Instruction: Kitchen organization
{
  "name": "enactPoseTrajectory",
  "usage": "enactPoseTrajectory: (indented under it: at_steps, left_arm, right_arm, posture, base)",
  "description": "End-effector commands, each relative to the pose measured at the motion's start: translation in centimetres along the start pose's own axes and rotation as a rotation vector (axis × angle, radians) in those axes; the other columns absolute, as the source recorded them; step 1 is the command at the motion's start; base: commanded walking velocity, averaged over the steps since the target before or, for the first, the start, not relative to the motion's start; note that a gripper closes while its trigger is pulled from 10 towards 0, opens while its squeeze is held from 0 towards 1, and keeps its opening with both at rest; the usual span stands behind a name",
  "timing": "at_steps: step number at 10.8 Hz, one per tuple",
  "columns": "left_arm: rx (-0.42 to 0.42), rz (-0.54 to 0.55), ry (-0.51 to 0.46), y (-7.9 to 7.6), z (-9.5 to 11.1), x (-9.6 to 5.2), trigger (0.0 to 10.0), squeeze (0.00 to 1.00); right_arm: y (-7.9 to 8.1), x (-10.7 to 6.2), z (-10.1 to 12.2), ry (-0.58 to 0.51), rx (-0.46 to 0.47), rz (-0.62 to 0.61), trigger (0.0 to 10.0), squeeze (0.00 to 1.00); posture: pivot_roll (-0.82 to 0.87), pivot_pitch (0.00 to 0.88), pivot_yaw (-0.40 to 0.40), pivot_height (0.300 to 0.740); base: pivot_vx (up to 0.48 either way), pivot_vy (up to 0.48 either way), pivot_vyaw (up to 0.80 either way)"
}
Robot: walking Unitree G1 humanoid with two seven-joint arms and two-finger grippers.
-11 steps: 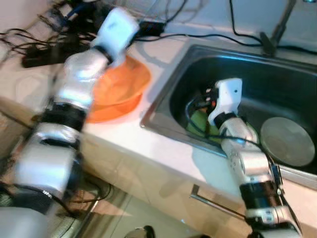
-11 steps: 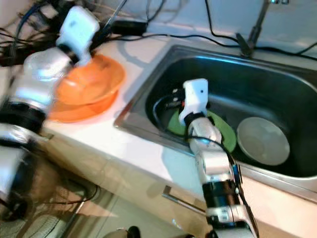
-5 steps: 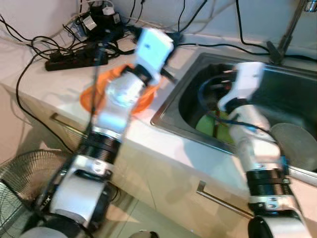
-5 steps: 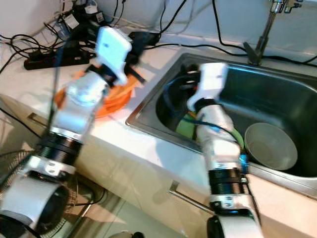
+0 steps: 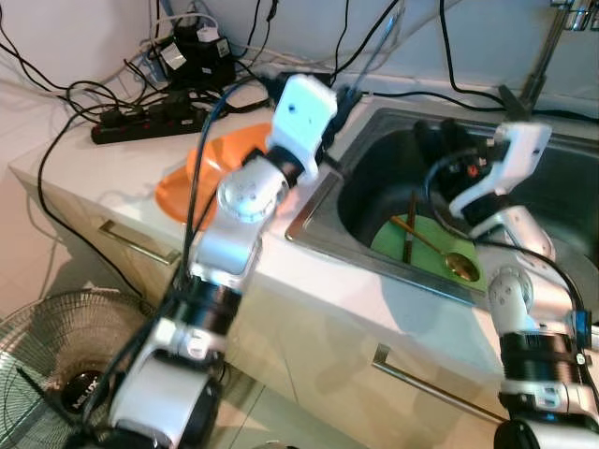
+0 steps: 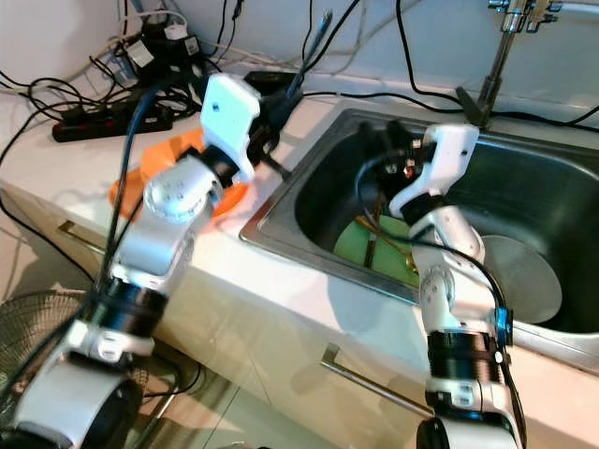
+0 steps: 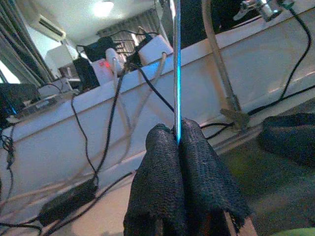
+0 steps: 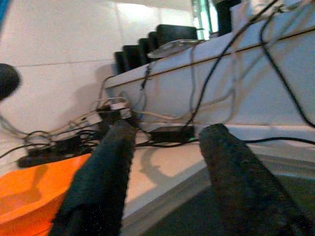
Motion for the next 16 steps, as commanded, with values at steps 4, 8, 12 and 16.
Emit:
enactPoseTrajectory:
  at_steps: [4,8,12,16]
  left_arm:
    - [-0.036,-0.066,0.058,-1.6,-1.0,-1.2,10.0,0.0]
    - [-0.052,-0.16,0.113,-3.3,-1.8,-2.3,10.0,0.0]
    - [-0.07,-0.254,0.16,-5.5,-2.8,-2.9,10.0,0.0]
    - [-0.069,-0.255,0.183,-5.9,-3.3,-3.0,10.0,0.0]
  right_arm:
    - [3.7,-0.6,1.4,-0.104,0.132,0.242,10.0,0.0]
    - [4.0,-0.7,1.5,-0.121,0.208,0.257,10.0,0.0]
    - [5.0,-0.2,1.4,-0.117,0.243,0.275,10.0,0.0]
    - [5.7,-0.1,1.7,-0.133,0.274,0.3,10.0,0.0]
  posture:
    - [0.08,0.0,0.117,0.74]
    - [0.1,0.01,0.11,0.74]
    - [0.1,0.017,0.108,0.74]
    - [0.1,0.024,0.103,0.74]
  base:
    - [0.0,0.0,0.0]
    - [0.0,0.0,0.0]
    - [0.0,0.0,0.0]
    - [0.0,0.0,0.0]
Point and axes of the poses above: a point about 5 cm out from each wrist's last joint towards the gripper, its own x axis pointing out of the wrist towards the gripper, its own z axis along the axis of the wrist's last joint, y = z × x, the point moved 3 cm from there along x, pointing out of the wrist towards the gripper, and after that the axes turned 6 degrees about -x, right-handed, at the moved point
